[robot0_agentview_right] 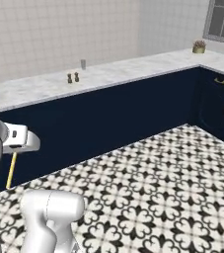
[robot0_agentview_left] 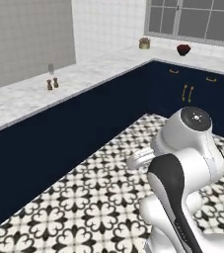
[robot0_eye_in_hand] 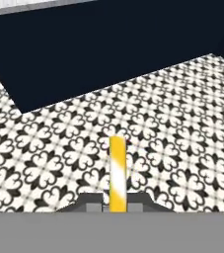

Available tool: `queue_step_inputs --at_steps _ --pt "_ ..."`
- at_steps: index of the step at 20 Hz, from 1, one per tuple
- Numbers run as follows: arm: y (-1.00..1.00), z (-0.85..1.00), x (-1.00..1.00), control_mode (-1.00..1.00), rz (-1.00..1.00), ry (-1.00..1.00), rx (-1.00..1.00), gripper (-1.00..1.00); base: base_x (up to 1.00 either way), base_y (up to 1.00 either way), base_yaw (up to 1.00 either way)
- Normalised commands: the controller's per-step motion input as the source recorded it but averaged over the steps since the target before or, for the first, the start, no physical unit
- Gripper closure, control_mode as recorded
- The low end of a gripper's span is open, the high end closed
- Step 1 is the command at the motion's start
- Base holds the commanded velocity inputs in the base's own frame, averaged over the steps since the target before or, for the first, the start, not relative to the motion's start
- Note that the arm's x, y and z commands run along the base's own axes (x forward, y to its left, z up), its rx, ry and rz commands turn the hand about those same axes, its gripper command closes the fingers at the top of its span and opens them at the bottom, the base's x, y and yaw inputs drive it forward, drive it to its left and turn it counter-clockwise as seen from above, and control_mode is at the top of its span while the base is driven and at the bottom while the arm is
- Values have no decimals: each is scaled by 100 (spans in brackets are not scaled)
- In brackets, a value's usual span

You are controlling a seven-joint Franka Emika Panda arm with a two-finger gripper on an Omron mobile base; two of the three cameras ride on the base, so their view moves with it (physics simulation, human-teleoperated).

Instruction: Take a straw from the drawer in front and place it inside the glass cup on the dining counter.

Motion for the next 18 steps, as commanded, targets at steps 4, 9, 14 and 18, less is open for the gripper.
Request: queue_step_inputs --at_steps 4,9,14,18 --pt "0 0 0 100 0 0 0 100 14 100 1" --pt "0 0 0 100 0 0 0 100 0 100 -20" --pt "0 0 0 100 0 0 0 100 0 100 -32" --pt "0 0 0 100 0 0 0 100 0 100 -35"
